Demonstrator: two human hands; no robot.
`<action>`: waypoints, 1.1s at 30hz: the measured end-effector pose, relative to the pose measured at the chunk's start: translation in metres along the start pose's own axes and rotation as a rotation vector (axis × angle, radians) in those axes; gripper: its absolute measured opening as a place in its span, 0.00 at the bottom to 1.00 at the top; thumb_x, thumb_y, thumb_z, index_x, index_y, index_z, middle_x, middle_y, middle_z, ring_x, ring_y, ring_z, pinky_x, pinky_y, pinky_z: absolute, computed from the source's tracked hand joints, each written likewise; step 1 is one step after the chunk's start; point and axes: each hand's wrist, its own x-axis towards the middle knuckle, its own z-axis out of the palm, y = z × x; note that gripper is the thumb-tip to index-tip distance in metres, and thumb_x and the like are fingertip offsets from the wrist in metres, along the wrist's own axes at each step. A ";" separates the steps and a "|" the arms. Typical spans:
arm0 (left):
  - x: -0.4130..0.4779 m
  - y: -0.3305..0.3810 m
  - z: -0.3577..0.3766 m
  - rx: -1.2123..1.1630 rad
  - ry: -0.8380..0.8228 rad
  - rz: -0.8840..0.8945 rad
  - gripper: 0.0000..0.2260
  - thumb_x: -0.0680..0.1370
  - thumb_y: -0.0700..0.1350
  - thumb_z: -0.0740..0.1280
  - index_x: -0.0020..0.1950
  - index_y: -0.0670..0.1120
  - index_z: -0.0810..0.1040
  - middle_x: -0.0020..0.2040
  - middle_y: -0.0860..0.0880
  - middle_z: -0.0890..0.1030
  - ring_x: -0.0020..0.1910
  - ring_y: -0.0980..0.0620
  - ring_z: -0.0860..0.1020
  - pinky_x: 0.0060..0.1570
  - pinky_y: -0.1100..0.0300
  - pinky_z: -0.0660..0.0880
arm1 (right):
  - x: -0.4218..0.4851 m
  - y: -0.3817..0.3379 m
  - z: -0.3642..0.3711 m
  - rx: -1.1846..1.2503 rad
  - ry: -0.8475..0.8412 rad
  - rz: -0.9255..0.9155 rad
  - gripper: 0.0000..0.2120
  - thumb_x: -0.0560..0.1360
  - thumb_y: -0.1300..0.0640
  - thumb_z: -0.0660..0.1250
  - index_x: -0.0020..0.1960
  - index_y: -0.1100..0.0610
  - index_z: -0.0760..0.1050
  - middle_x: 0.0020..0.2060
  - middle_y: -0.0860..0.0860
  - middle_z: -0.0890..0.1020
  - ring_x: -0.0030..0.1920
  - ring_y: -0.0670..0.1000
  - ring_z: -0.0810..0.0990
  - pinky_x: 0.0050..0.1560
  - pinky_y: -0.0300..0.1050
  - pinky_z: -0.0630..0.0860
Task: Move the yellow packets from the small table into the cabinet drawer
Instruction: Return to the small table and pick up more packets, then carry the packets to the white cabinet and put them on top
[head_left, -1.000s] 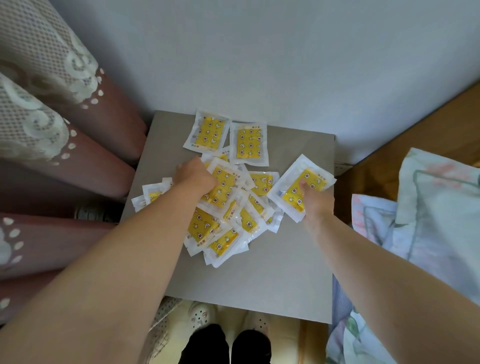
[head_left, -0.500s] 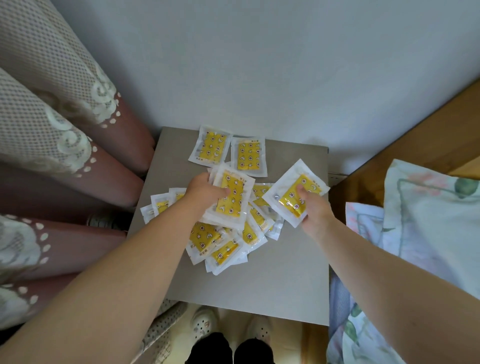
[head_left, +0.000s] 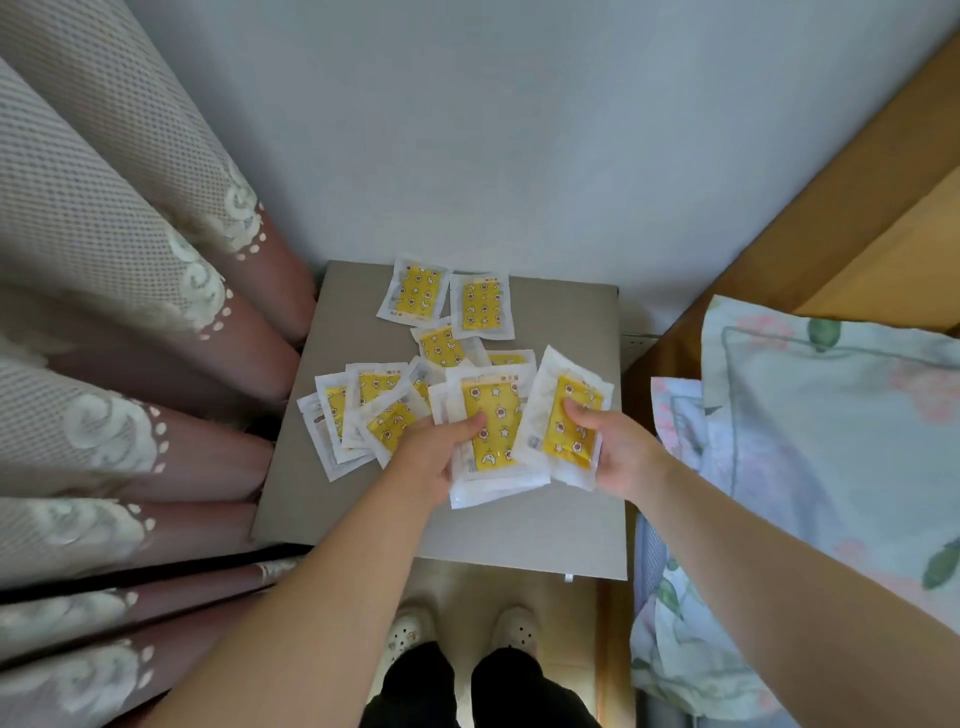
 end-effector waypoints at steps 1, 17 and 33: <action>-0.010 0.000 -0.001 0.005 -0.004 -0.002 0.13 0.74 0.33 0.70 0.58 0.39 0.78 0.50 0.41 0.83 0.45 0.44 0.83 0.44 0.47 0.80 | -0.008 0.005 0.001 -0.010 0.001 0.013 0.08 0.78 0.59 0.63 0.55 0.57 0.77 0.46 0.55 0.85 0.45 0.55 0.85 0.43 0.51 0.81; -0.161 -0.068 -0.075 0.204 -0.268 -0.048 0.14 0.79 0.38 0.63 0.65 0.42 0.75 0.60 0.41 0.80 0.55 0.43 0.81 0.45 0.50 0.81 | -0.150 0.179 0.040 0.189 0.107 -0.086 0.11 0.75 0.58 0.66 0.57 0.58 0.77 0.53 0.57 0.82 0.52 0.57 0.81 0.51 0.56 0.76; -0.300 -0.237 -0.144 0.989 -0.590 -0.192 0.10 0.77 0.35 0.67 0.54 0.48 0.78 0.53 0.45 0.83 0.50 0.45 0.83 0.45 0.50 0.80 | -0.316 0.466 -0.020 0.557 0.414 -0.197 0.12 0.78 0.59 0.63 0.60 0.60 0.75 0.53 0.57 0.83 0.50 0.57 0.83 0.47 0.55 0.81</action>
